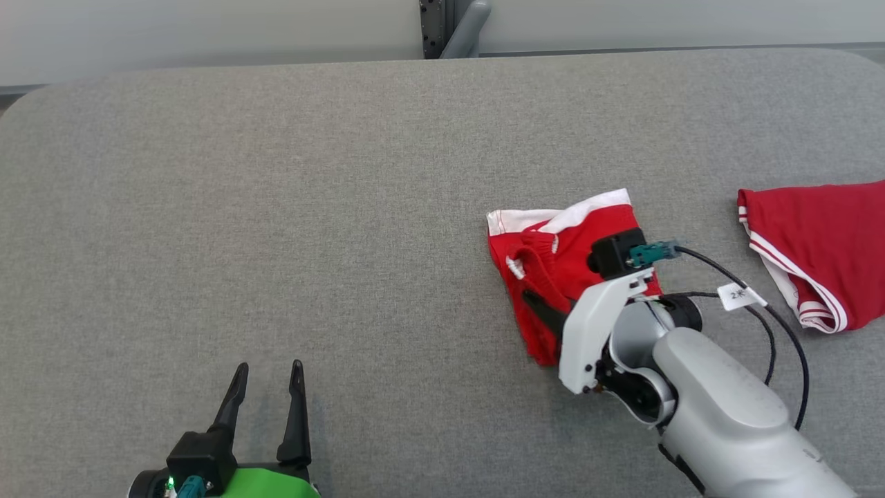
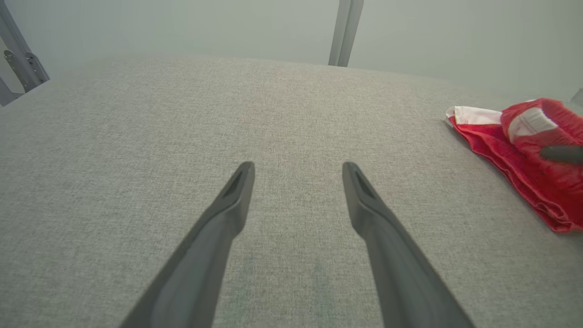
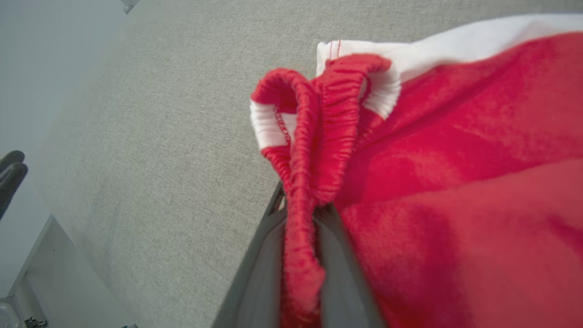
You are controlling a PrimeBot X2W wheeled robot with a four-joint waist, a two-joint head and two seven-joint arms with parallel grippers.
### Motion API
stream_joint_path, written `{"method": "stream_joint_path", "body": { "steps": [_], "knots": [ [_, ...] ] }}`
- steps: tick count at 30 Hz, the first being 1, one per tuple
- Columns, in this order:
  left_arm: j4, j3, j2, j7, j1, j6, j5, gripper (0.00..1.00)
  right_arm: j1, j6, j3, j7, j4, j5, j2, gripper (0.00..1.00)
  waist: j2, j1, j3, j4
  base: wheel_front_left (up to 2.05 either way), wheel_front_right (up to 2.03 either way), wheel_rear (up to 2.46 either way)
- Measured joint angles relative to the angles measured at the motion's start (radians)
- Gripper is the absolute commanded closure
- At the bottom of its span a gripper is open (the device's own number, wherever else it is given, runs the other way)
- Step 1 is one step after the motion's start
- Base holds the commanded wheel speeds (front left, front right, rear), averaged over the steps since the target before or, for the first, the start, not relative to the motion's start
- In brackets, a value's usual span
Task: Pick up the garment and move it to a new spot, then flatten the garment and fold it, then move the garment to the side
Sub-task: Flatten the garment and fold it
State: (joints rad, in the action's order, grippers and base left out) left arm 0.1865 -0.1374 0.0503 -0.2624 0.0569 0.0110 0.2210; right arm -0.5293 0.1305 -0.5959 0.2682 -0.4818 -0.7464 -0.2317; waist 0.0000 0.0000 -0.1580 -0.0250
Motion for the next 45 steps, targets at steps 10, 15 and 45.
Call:
{"method": "stream_joint_path", "body": {
  "steps": [10, 15, 45],
  "knots": [
    [0.035, -0.016, 0.0, 0.0, -0.011, 0.007, -0.004, 0.0, -0.071, 0.0, 0.056, -0.05, -0.156, 0.142, 0.137, 1.0, 0.0, 0.0, -0.01, -0.014, 0.0, 0.0, 0.0],
    [0.043, -0.033, 0.0, 0.0, -0.011, 0.005, 0.006, 0.0, -0.088, 0.0, 0.046, -0.062, -0.203, 0.16, 0.165, 0.85, 0.0, 0.0, -0.005, -0.017, 0.0, 0.0, 0.0],
    [0.023, -0.04, 0.0, 0.0, 0.029, -0.032, 0.049, 0.0, 0.198, 0.0, 0.365, -0.527, -0.021, 0.595, 0.051, 1.0, 0.0, 0.0, 0.027, -0.007, 0.0, 0.0, 0.0]
  ]
}}
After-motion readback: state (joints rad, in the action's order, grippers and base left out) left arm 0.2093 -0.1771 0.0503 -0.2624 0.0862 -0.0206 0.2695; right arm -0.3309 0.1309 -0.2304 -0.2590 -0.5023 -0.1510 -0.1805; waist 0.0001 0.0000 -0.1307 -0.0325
